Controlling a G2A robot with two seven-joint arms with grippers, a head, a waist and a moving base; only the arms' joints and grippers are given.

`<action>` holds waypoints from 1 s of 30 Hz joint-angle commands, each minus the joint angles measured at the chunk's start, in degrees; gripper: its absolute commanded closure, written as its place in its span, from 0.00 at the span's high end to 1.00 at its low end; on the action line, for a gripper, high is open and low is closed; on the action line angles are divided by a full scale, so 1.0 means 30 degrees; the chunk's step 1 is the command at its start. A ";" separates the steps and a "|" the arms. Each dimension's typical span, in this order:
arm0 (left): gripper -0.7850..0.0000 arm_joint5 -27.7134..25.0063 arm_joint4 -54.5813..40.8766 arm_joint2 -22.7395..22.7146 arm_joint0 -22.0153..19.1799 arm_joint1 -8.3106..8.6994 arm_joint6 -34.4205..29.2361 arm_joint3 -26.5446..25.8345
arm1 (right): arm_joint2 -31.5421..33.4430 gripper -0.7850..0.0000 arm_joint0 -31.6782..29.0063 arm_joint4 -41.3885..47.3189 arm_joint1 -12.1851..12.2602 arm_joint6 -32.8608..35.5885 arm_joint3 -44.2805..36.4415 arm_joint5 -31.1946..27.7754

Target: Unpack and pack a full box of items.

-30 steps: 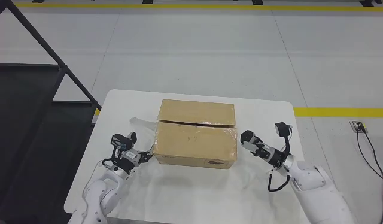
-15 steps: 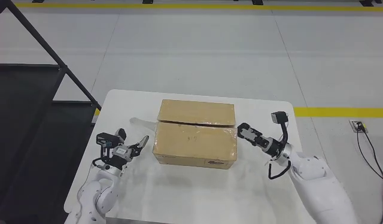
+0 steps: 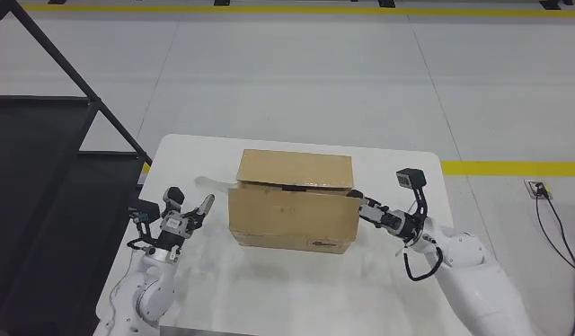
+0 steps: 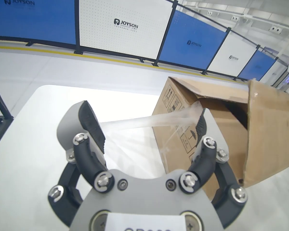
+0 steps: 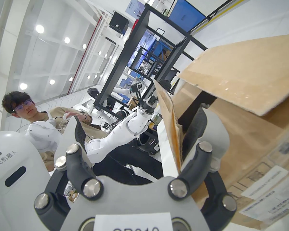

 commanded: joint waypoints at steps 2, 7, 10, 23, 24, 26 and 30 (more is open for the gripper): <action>1.00 -0.1175 -0.0611 -0.0351 0.0115 0.0091 -0.0302 -0.0305 | -0.0147 1.00 -0.0823 -0.0237 0.0527 -0.0359 -0.1675 -0.0366; 1.00 -0.2882 -0.1060 -0.0793 0.0262 0.0258 -0.1061 -0.0767 | -0.0612 1.00 -0.2001 -0.1619 0.1583 -0.1537 -0.3804 -0.1545; 1.00 -0.3839 -0.0797 -0.0987 0.0497 0.0377 -0.1439 -0.1198 | -0.1069 1.00 -0.2370 -0.2727 0.2264 -0.2551 -0.4451 -0.2558; 1.00 -0.8426 0.1032 -0.1582 0.1640 0.0997 -0.3772 -0.2430 | -0.2058 1.00 -0.3326 -0.4553 0.4349 -0.3259 -0.6031 -0.3260; 1.00 -0.8773 0.1197 -0.1634 0.1711 0.1049 -0.3902 -0.2462 | -0.2120 1.00 -0.3386 -0.4670 0.4443 -0.3260 -0.6048 -0.3260; 1.00 -0.9274 0.1613 -0.1720 0.1823 0.1145 -0.4165 -0.2514 | -0.2209 1.00 -0.3472 -0.5019 0.4605 -0.3260 -0.5925 -0.3260; 1.00 -0.9669 0.2262 -0.1713 0.1919 0.1271 -0.4476 -0.2469 | -0.2580 1.00 -0.3489 -0.5014 0.4775 -0.3262 -0.5664 -0.3260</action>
